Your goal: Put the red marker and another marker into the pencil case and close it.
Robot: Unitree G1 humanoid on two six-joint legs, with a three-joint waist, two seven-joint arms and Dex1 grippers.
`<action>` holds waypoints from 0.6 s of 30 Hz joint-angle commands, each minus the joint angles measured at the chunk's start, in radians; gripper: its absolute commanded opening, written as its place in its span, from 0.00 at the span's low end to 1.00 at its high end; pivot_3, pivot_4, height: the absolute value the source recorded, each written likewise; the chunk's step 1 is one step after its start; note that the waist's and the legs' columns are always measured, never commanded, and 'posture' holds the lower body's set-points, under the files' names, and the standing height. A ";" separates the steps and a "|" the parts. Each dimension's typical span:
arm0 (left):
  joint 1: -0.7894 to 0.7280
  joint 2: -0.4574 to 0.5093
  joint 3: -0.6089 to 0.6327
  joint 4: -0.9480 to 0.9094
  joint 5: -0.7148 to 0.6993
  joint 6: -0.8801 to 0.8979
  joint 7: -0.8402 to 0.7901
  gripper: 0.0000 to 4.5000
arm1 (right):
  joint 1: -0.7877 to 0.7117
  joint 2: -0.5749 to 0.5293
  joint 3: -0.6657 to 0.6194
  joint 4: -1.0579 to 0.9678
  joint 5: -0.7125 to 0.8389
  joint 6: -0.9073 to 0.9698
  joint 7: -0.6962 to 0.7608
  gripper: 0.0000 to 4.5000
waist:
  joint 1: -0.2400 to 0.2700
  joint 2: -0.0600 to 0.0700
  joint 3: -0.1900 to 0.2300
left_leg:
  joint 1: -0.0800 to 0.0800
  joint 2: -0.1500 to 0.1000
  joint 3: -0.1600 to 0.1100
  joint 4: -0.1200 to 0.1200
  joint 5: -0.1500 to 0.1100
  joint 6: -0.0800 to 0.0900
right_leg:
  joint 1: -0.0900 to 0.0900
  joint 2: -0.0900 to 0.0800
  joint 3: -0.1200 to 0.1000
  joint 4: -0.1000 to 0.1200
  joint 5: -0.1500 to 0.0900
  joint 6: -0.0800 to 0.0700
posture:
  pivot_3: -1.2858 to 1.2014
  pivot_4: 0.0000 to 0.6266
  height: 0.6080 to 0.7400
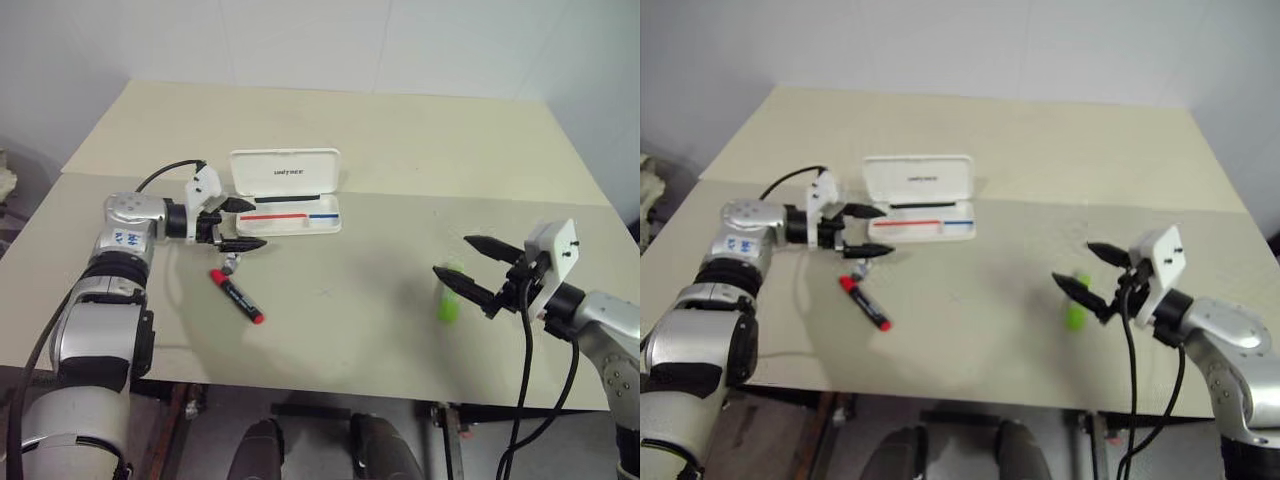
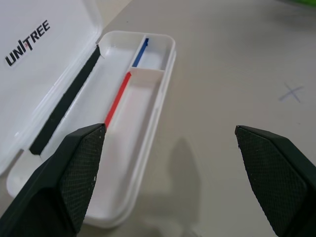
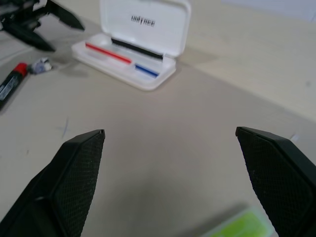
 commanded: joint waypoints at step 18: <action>-0.094 -0.068 -0.147 0.108 0.266 0.050 0.146 0.99 | 0.105 0.050 -0.052 -0.115 0.027 -0.047 -0.078 1.00 | -0.002 0.000 0.000 | 0.001 0.000 0.000 0.000 0.000 0.000 | 0.000 0.001 0.000 0.001 0.000 0.000 | 0.52 0.24 1.00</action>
